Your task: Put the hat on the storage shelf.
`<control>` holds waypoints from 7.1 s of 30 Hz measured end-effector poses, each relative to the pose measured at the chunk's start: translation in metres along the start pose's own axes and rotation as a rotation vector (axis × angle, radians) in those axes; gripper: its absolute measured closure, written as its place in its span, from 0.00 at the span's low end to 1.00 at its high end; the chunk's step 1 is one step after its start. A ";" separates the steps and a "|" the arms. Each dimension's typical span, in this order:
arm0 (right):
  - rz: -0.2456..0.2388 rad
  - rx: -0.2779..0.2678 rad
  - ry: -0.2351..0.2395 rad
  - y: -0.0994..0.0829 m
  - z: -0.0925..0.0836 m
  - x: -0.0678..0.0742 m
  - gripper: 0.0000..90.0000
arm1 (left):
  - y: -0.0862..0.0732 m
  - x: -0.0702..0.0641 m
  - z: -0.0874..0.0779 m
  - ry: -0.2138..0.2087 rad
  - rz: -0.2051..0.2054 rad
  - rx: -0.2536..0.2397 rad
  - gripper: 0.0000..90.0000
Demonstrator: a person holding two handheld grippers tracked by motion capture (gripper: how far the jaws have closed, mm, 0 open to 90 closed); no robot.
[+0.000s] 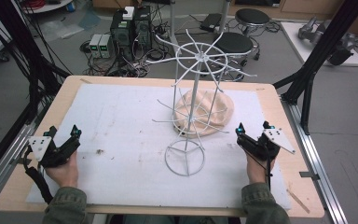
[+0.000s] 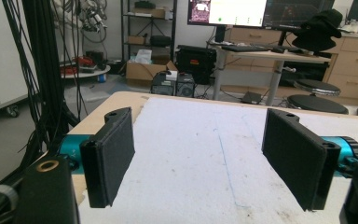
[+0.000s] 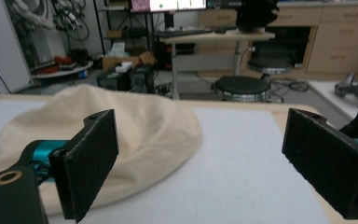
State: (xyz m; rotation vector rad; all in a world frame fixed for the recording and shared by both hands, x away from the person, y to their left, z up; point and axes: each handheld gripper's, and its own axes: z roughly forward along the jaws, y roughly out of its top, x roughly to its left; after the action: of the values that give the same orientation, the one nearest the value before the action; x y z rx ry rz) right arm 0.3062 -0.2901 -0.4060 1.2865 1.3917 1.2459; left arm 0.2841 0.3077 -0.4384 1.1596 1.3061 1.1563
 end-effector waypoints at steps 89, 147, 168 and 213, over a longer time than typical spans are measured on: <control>0.142 0.573 -0.006 0.006 0.185 0.017 0.11 | -0.001 0.000 0.000 -0.004 -0.001 0.003 0.27; 0.423 0.355 0.205 0.043 0.145 -0.028 0.88 | -0.002 -0.002 0.003 -0.030 -0.029 0.014 0.27; 0.092 0.067 0.414 0.132 0.126 -0.028 0.87 | -0.003 -0.001 0.004 -0.030 -0.041 0.016 0.27; 0.013 -0.169 0.517 0.226 0.042 -0.067 0.86 | -0.003 -0.002 0.004 -0.035 -0.054 0.018 0.27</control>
State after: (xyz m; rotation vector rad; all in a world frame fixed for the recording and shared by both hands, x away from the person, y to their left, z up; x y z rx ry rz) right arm 0.3886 -0.3574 -0.1914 0.8895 1.5850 1.7469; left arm 0.2878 0.3060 -0.4415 1.1461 1.3158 1.0818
